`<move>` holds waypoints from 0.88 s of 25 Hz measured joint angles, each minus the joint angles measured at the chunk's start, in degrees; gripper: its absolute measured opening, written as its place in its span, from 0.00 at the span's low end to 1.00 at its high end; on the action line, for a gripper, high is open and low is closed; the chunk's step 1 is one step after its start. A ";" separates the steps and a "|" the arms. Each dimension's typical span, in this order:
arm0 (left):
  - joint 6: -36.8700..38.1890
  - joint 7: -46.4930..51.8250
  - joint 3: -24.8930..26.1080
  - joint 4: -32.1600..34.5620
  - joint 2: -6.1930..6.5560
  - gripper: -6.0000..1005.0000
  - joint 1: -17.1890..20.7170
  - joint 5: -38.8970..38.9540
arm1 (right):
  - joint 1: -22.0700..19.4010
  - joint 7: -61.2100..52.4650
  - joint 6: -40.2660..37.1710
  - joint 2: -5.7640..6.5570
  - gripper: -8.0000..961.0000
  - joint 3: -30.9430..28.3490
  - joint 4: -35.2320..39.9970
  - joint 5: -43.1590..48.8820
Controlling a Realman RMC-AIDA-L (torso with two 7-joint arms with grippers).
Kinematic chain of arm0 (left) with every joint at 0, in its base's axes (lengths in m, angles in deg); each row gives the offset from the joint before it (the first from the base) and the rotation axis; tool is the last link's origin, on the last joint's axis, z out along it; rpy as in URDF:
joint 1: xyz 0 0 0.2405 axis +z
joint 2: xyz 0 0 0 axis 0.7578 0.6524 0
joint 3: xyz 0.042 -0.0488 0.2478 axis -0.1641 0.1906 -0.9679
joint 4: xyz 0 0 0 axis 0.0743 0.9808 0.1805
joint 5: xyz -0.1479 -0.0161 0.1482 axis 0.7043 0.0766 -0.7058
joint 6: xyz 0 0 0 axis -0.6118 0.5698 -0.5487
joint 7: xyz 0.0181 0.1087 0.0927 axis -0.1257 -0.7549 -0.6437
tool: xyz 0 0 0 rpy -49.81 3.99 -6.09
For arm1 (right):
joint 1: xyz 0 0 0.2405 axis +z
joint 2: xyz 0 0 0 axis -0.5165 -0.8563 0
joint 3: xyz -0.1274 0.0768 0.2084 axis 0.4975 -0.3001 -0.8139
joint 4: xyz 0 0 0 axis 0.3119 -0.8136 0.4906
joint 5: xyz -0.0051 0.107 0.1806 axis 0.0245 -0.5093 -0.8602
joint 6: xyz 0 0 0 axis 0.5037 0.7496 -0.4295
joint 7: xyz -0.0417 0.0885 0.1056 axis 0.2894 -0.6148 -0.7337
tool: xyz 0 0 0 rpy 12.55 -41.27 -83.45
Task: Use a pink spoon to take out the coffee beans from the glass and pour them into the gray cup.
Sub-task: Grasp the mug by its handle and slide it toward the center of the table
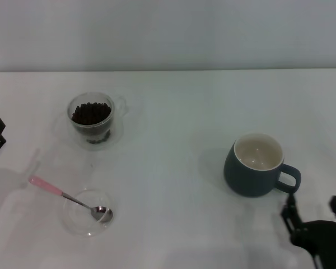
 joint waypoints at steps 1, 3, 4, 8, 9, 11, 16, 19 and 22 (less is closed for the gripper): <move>0.09 0.00 0.06 0.00 0.00 0.85 -0.04 0.04 | 0.46 -0.09 1.89 -0.02 0.88 -0.60 0.13 0.01; 0.16 0.00 0.07 0.00 0.00 0.85 -0.24 0.08 | 1.00 -0.17 5.30 -0.07 0.87 -2.05 0.74 0.06; 0.16 0.00 0.07 0.00 0.00 0.85 -0.29 0.09 | 1.10 -0.18 6.18 -0.07 0.86 -2.73 1.09 0.10; 0.16 0.00 0.07 0.00 0.00 0.85 -0.36 0.13 | 1.41 -0.20 7.41 -0.08 0.85 -4.69 2.60 0.14; 0.16 0.00 0.09 0.00 0.00 0.85 -0.37 0.14 | 1.42 -0.21 7.45 -0.09 0.85 -5.06 2.95 0.14; 0.19 0.00 0.13 0.00 0.00 0.85 -0.38 0.42 | 1.49 -0.22 7.62 -0.09 0.84 -5.79 3.86 0.14; 0.13 0.00 0.18 0.00 0.00 0.85 -0.23 2.10 | 2.08 -0.24 9.11 -0.10 0.82 -7.59 4.78 0.26; 0.18 0.00 0.18 0.00 0.00 0.85 -0.23 2.51 | 2.76 -0.26 9.98 -0.06 0.81 -8.07 5.14 0.29; 0.25 0.00 0.18 0.01 0.00 0.85 -0.20 3.04 | 3.18 -0.28 11.02 -0.02 0.80 -9.11 5.44 0.31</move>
